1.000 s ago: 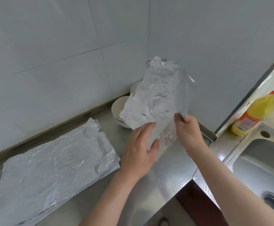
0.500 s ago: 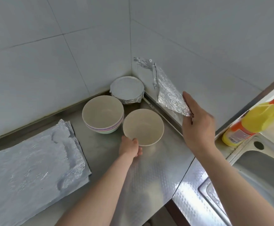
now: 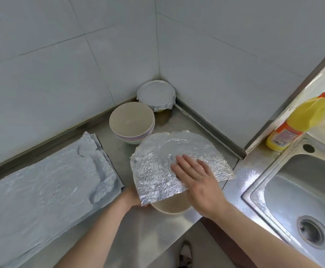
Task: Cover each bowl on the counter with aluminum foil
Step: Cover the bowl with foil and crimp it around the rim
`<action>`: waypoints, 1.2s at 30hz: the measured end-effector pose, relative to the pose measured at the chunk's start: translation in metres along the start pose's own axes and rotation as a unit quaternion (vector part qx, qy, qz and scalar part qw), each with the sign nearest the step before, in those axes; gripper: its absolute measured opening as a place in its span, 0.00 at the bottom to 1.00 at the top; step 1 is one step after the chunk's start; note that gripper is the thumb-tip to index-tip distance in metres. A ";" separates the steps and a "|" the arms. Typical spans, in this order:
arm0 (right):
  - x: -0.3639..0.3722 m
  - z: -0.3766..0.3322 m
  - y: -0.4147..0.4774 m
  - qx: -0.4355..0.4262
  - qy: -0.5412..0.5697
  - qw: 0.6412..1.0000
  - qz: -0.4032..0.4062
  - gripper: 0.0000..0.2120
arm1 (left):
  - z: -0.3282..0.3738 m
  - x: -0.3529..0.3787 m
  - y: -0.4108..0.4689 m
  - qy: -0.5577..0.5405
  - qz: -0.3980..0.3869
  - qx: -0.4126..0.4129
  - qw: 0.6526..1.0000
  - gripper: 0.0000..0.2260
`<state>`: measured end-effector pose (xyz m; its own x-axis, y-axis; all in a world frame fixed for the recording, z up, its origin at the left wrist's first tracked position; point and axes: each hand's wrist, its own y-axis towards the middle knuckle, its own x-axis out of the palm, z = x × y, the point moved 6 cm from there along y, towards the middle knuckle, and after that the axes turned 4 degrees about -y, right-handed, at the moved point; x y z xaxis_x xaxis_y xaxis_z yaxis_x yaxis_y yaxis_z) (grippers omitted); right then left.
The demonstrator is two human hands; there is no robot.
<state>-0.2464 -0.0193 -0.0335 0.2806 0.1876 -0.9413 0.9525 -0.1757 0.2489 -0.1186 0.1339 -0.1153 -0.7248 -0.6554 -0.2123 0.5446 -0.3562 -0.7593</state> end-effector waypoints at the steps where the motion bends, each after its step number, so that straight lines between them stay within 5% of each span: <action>1: 0.010 -0.010 -0.010 -0.001 -0.009 1.000 -0.021 0.27 | -0.007 -0.005 -0.004 -0.049 -0.005 0.002 0.999 0.10; 5: 0.035 -0.036 -0.037 0.029 -0.028 0.996 -0.085 0.31 | -0.027 -0.034 -0.018 -0.168 0.028 0.046 0.984 0.15; 8: 0.040 -0.056 -0.051 0.040 -0.041 0.993 -0.106 0.31 | -0.042 -0.041 -0.037 -0.351 -0.048 0.023 0.935 0.24; 10: 0.044 -0.060 -0.056 0.041 -0.055 0.990 -0.125 0.31 | -0.041 -0.034 -0.045 -0.302 -0.063 0.039 0.951 0.29; 12: 0.044 -0.073 -0.062 0.037 -0.063 0.987 -0.140 0.33 | -0.045 -0.038 -0.052 -0.190 0.004 0.096 0.977 0.40; 15: 0.047 -0.074 -0.071 0.054 -0.051 0.983 -0.168 0.34 | -0.048 -0.042 -0.060 -0.137 0.100 0.155 0.973 0.38; 21: 0.033 -0.038 -0.087 0.207 0.033 0.967 -0.147 0.43 | -0.059 -0.046 -0.055 -0.161 0.108 0.173 0.966 0.36; 25: 0.029 0.011 -0.096 0.415 0.179 0.890 -0.062 0.42 | -0.056 -0.045 -0.054 -0.192 0.095 0.196 0.957 0.38; 30: 0.030 0.040 -0.097 0.540 0.423 0.728 0.013 0.31 | -0.052 -0.047 -0.051 -0.200 0.076 0.197 0.957 0.27; 32: 0.034 0.052 -0.095 0.547 0.439 0.713 0.022 0.24 | -0.051 -0.047 -0.047 -0.189 0.069 0.201 0.959 0.25; 36: 0.033 0.059 -0.085 0.507 0.436 0.741 0.060 0.19 | -0.047 -0.052 -0.045 -0.165 0.096 0.210 0.959 0.25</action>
<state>-0.3245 -0.0549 -0.0994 0.7475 0.5867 -0.3117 0.4591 -0.7953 -0.3960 -0.1255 0.2154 -0.0988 -0.4583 -0.8864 -0.0652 0.8273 -0.3986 -0.3958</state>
